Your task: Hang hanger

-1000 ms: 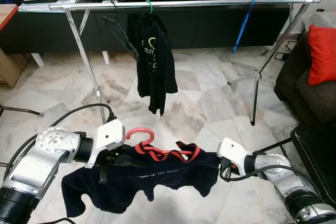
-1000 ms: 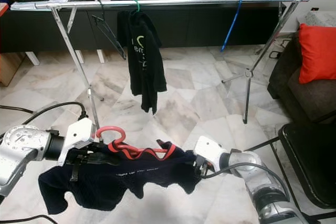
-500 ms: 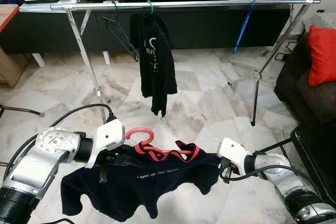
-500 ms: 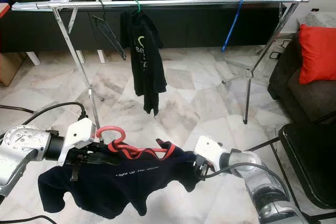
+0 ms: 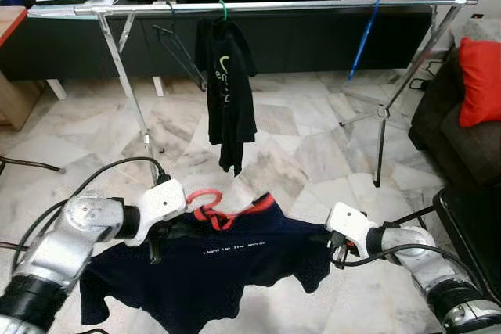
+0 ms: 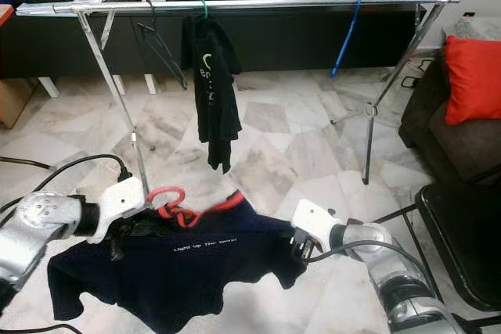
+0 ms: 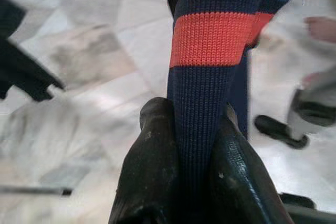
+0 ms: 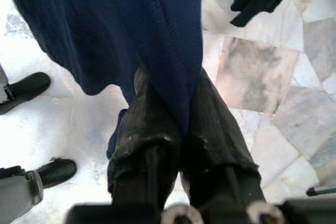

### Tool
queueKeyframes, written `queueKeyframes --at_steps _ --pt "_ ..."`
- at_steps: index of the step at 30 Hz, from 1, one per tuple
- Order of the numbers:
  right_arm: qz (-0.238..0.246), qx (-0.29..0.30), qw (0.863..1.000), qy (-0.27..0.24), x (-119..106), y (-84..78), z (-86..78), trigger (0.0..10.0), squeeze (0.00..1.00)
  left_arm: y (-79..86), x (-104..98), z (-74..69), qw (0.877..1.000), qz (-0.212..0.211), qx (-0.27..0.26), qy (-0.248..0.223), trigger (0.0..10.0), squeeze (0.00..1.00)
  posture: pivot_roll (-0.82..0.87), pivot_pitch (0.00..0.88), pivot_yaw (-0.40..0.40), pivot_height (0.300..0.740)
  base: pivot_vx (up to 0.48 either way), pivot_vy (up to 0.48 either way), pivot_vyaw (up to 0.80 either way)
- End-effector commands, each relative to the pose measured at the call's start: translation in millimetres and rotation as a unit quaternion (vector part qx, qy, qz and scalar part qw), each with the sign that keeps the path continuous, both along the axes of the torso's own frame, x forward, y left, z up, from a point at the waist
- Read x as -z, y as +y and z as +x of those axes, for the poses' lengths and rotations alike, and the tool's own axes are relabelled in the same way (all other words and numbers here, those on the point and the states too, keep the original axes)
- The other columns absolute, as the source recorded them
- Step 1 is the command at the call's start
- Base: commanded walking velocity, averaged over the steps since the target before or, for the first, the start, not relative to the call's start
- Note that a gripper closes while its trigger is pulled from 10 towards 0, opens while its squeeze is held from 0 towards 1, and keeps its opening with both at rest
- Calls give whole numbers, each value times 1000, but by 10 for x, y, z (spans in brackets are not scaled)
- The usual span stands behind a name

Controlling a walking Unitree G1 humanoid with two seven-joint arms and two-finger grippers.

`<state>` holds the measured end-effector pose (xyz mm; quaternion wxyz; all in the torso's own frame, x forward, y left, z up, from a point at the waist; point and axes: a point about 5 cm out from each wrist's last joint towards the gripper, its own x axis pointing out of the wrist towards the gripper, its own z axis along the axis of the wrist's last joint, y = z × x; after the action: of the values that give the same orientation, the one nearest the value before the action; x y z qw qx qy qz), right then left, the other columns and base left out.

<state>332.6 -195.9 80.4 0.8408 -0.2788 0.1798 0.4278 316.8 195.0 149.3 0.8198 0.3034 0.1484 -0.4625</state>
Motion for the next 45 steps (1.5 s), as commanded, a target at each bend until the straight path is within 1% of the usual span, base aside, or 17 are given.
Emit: queueKeyframes --at_steps 1,6,8,12,16,17,18,19,22,24,25,26,27,28,34,41,45 --pt "-21 24 999 4 22 -147 -26 0 0 99 14 17 999 15 -31 -11 10000 0 -28 185 -56 740 0 0 0" --pt "-36 27 999 1 44 -165 -40 0 0 133 95 18 998 34 -52 -13 10000 0 -29 191 -58 740 0 0 0" --pt "-27 18 999 4 67 -121 -62 0 0 130 85 86 996 28 -81 -39 10000 0 -32 192 -58 740 0 0 0" --pt "-38 16 999 21 172 -64 -117 0 0 106 -33 251 983 -6 -149 -103 10000 0 -34 197 -60 740 0 0 0" --pt "-47 60 996 38 276 -80 -137 0 0 106 -144 349 970 -53 -194 -139 10000 0 -39 199 -60 740 0 0 0" --pt "-56 85 994 39 309 -105 -134 0 0 77 -199 347 968 -85 -188 -145 10000 0 -39 201 -60 740 0 0 0" --pt "-56 85 994 39 309 -105 -134 0 0 77 -199 347 968 -85 -188 -145 10000 0 -39 201 -60 740 0 0 0" --pt "-71 133 988 39 367 -151 -132 0 0 41 -277 345 962 -140 -183 -147 10000 0 -39 201 -60 740 0 0 0" --pt "-64 145 987 40 396 -132 -139 0 0 -14 -292 313 964 -166 -161 -134 10000 0 -39 203 -61 740 0 0 0" --pt "-33 138 989 44 409 -40 -149 0 0 -110 -235 234 973 -174 -115 -100 10000 0 -37 205 -62 740 0 0 0" --pt "-11 113 992 55 422 53 -175 10000 0 -217 -125 117 984 -159 -56 -58 10000 0 -37 205 -62 740 0 0 0" --pt "-8 103 993 59 425 75 -185 10000 0 -250 -80 67 987 -150 -34 -44 10000 0 -37 205 -62 740 0 0 0" --pt "-9 96 994 61 422 84 -188 10000 75 -266 -46 36 989 -144 -22 -34 10000 0 -36 206 -60 740 0 0 0" --pt "-9 93 994 61 415 87 -186 10000 1000 -273 -23 24 989 -141 -18 -29 10000 0 -37 208 -59 740 0 0 0" --pt "-57 22 996 63 346 45 -205 10000 1000 -259 22 31 991 -132 -22 -27 10000 0 -39 208 -60 740 0 0 0" --pt "-115 -12 993 35 163 -102 -141 10000 1000 -268 24 15 991 -131 -17 -19 10000 0 -48 209 -62 740 0 0 0" --pt "-120 -19 992 -32 -130 -145 -7 10000 1000 -260 87 -78 994 -106 19 9 10000 0 -45 209 -60 740 0 0 0"
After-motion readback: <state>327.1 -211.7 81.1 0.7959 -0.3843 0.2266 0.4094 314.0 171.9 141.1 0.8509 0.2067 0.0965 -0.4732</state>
